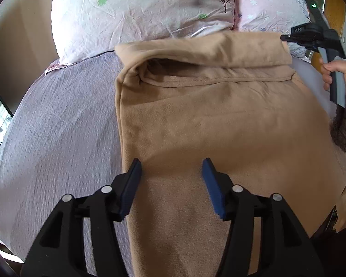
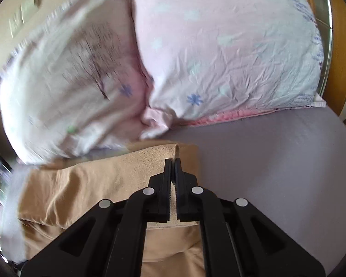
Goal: Fold small clothes
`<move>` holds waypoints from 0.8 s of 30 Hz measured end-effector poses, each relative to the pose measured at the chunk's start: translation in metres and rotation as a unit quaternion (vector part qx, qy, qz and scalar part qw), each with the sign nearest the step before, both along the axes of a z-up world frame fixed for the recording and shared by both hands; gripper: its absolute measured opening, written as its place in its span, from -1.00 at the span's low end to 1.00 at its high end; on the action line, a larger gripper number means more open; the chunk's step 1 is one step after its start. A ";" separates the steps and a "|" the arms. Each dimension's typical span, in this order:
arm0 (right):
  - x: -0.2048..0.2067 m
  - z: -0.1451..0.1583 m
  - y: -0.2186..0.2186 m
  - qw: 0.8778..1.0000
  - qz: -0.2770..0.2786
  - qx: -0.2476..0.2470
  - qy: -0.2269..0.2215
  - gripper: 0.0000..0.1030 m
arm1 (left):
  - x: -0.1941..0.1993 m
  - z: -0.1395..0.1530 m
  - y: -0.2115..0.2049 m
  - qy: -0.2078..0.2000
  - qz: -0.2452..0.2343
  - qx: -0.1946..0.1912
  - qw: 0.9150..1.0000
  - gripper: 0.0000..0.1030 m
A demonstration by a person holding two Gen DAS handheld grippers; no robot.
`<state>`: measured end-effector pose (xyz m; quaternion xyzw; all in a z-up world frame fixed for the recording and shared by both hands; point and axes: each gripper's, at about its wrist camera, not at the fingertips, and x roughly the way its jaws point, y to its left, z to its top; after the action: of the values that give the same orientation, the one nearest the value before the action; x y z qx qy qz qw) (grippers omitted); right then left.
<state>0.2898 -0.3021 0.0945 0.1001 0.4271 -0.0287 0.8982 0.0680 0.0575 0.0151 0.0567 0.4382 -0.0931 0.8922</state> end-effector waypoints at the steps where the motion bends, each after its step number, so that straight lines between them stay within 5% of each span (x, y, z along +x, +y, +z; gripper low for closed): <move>1: 0.002 -0.003 0.001 1.000 0.005 -0.003 0.020 -0.92 | -0.001 0.000 0.000 0.000 0.000 0.000 1.000 0.11; 3: -0.009 0.007 -0.001 1.000 0.010 0.022 -0.005 -0.67 | -0.001 0.000 -0.001 -0.001 0.000 -0.001 1.000 0.12; 4: -0.016 0.014 -0.001 0.999 0.020 0.034 -0.025 -0.19 | -0.001 0.000 -0.001 -0.001 -0.001 -0.002 1.000 0.14; 5: -0.022 0.018 0.002 0.998 0.037 0.045 -0.037 0.04 | -0.001 0.000 -0.001 -0.001 0.000 -0.003 1.000 0.16; 8: -0.018 0.008 0.016 0.996 0.071 0.053 -0.002 0.03 | 0.001 -0.001 -0.002 -0.001 0.000 -0.001 1.000 0.21; 11: 0.004 -0.043 0.013 0.988 0.060 0.072 0.122 0.04 | 0.000 0.000 -0.002 -0.005 0.003 -0.006 1.000 0.22; 12: 0.002 -0.044 0.009 0.991 0.065 0.078 0.091 0.04 | -0.001 0.000 0.000 -0.007 0.003 -0.012 1.000 0.22; 15: -0.013 -0.033 -0.003 0.986 0.068 0.128 0.088 0.04 | -0.014 0.009 0.015 -0.017 0.002 -0.060 0.998 0.20; 18: -0.055 -0.006 -0.007 0.977 0.124 0.166 0.039 0.19 | -0.040 0.024 0.038 -0.047 -0.008 -0.105 0.993 0.21; 20: -0.097 0.005 -0.013 0.963 0.182 0.200 0.013 0.56 | -0.059 0.029 0.060 -0.044 -0.026 -0.157 0.986 0.30; 24: -0.187 0.009 -0.024 0.935 0.282 0.213 0.008 0.58 | -0.101 0.021 0.100 -0.018 -0.055 -0.253 0.966 0.35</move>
<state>0.1027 -0.3260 0.1035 0.1643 0.4407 0.3165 0.8238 -0.0327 0.1578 0.0358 -0.1451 0.3801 -0.2485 0.8790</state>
